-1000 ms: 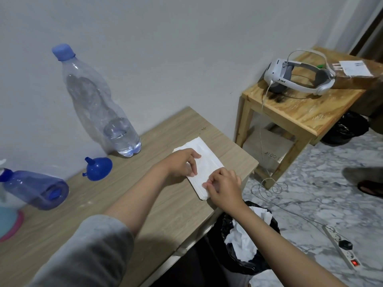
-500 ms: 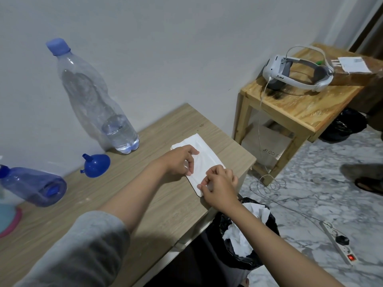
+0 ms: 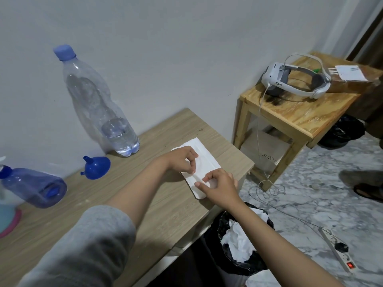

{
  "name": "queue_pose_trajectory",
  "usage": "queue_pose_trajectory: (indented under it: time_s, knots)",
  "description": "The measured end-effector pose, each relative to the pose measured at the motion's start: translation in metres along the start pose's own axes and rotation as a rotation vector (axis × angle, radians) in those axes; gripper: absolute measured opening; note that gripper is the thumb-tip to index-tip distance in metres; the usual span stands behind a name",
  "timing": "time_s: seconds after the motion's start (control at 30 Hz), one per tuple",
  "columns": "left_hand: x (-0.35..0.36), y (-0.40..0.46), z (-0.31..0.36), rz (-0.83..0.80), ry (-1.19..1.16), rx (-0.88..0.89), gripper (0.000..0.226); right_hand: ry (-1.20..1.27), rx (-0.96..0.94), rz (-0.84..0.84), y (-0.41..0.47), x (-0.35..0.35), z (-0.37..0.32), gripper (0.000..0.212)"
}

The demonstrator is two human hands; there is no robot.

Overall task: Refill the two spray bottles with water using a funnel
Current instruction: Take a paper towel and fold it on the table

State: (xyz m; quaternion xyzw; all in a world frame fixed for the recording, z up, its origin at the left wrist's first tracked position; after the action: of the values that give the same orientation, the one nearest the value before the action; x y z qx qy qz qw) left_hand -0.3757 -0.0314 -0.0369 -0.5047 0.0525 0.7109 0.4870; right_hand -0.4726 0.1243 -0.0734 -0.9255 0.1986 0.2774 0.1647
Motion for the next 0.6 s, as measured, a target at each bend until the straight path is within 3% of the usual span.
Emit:
queue_pose_trajectory:
  time_s: [0.2, 0.27, 0.37, 0.47, 0.6]
  knots:
    - [-0.001, 0.002, 0.003, 0.008, -0.037, -0.005, 0.011, 0.007, -0.014, 0.061, 0.003, 0.000, -0.002, 0.017]
    - [-0.001, 0.000, 0.002, 0.017, -0.047, -0.003, 0.024, 0.049, -0.013, 0.104, 0.004, -0.003, -0.003, 0.025]
    - [-0.005, -0.002, 0.002, 0.057, 0.045, 0.035, 0.038, 0.091, 0.006, 0.141, 0.006, -0.009, -0.002, 0.018]
    - [-0.017, -0.001, 0.003, 0.187, 0.266, 0.009, 0.027, 0.124, 0.001, 0.145, 0.008, -0.018, -0.003, 0.019]
    - [-0.033, 0.000, 0.009, 0.274, 0.305, -0.018, 0.016, 0.097, -0.020, 0.140, 0.015, -0.032, -0.006, 0.016]
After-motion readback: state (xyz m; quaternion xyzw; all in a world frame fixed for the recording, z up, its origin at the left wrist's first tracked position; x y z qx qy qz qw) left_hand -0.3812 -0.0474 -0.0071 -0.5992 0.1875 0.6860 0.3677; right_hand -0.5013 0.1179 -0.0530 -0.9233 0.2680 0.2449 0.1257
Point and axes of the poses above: each hand's wrist, its own y-axis towards the middle knuckle, its own x-axis out of the palm, z = x × y, the point moved 2 cm from there along y, towards the middle knuckle, and after that the axes turned 2 degrees about x, right-handed, at the moved point
